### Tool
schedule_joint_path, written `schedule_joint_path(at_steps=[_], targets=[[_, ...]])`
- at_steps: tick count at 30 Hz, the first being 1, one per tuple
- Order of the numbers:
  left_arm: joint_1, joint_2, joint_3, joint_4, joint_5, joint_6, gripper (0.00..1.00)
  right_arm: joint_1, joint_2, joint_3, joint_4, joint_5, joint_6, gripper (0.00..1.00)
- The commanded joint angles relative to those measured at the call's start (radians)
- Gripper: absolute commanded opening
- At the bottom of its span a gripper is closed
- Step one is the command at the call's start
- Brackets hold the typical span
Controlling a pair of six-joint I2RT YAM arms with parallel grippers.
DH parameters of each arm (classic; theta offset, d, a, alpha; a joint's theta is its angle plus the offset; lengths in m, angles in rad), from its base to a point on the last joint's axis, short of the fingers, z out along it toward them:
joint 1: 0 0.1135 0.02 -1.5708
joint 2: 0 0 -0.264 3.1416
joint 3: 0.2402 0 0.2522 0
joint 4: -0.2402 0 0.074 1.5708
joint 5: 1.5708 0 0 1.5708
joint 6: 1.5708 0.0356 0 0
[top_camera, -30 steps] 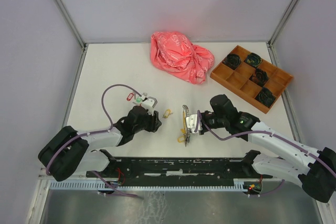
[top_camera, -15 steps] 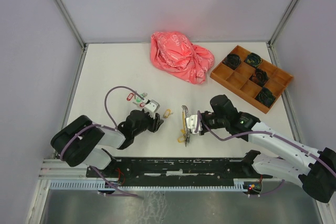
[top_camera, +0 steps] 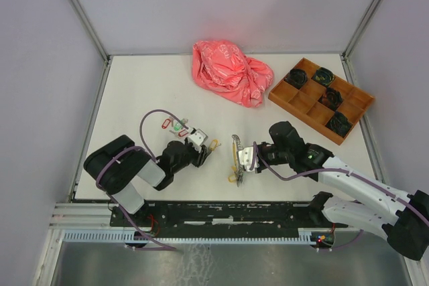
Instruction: Put the keys on the keyring
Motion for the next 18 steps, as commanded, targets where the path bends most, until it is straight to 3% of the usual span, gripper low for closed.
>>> schedule_joint_path(at_steps=[1,12,18], targets=[[0.006,0.037,0.033,0.018,0.055,0.082,0.43,0.006,-0.02,0.025,0.038,-0.031,-0.012,0.01],[0.005,0.035,0.07,-0.08,0.126,0.095,0.21,0.006,-0.02,0.026,0.035,-0.025,-0.011,0.01],[0.006,0.039,0.071,-0.103,0.139,0.075,0.22,0.006,-0.021,0.025,0.034,-0.023,-0.011,0.01]])
